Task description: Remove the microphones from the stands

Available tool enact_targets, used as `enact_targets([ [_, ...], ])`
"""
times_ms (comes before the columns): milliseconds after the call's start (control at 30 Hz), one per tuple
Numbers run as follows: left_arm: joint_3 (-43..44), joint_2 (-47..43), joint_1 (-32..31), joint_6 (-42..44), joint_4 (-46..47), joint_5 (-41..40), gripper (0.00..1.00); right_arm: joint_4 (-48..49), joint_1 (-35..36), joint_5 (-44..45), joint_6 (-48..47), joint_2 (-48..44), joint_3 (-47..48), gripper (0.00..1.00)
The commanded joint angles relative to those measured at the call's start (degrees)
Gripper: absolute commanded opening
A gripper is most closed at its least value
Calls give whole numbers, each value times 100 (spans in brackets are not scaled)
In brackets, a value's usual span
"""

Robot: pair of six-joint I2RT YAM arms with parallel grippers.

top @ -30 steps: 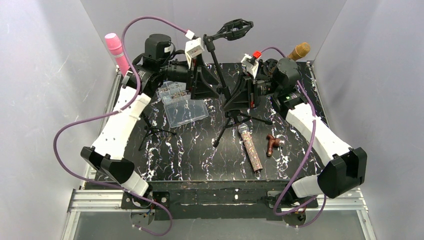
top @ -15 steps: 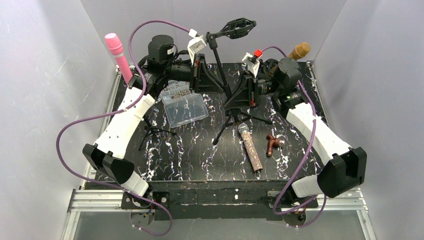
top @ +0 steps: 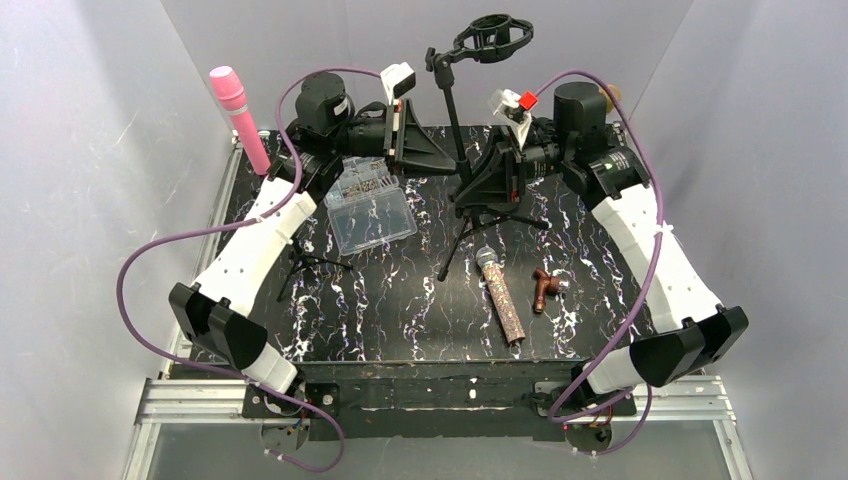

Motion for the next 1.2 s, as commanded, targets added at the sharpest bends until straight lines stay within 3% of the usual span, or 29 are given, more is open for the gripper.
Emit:
enact_targets([
  [0, -442, 197, -52, -1726, 28, 40, 0, -773, 1, 477, -2012, -61, 868, 1],
  [233, -883, 15, -53, -1823, -536, -109, 0, -1535, 1, 1002, -2988, 19, 1246, 1],
  [267, -864, 3, -45, -1747, -609, -105, 7, -1538, 1, 980, -2991, 21, 1242, 1],
  [367, -455, 159, -10, -1478, -797, 166, 44, -1330, -5, 819, -2715, 1, 1037, 1],
  [400, -210, 218, 11, -1226, -1096, 280, 51, -1199, -22, 753, -2558, -4, 942, 1],
  [467, 372, 287, 65, 73, -2269, 382, 62, -898, -78, 564, -2135, -44, 713, 1],
  [567, 1906, 508, 85, 2659, -5090, 111, 72, -360, -170, 342, -1402, -151, 323, 1],
  [667, 2661, 561, 149, 4030, -6180, -252, 80, -13, -211, 231, -808, -246, 17, 1],
  [733, 2955, 477, 148, 5011, -6587, -703, 91, 440, -247, 120, -203, -345, -302, 1],
  [867, 2778, 49, 42, 7017, -6653, -1415, 97, 1320, -254, 45, 1028, -422, -965, 1],
  [1067, 2774, 56, -609, 9107, -6782, -2518, 95, 2491, -254, 129, 2364, -391, -1552, 1],
  [1167, 2747, 147, -951, 9480, -6495, -3152, 92, 2899, -251, 157, 2718, -380, -1714, 1],
])
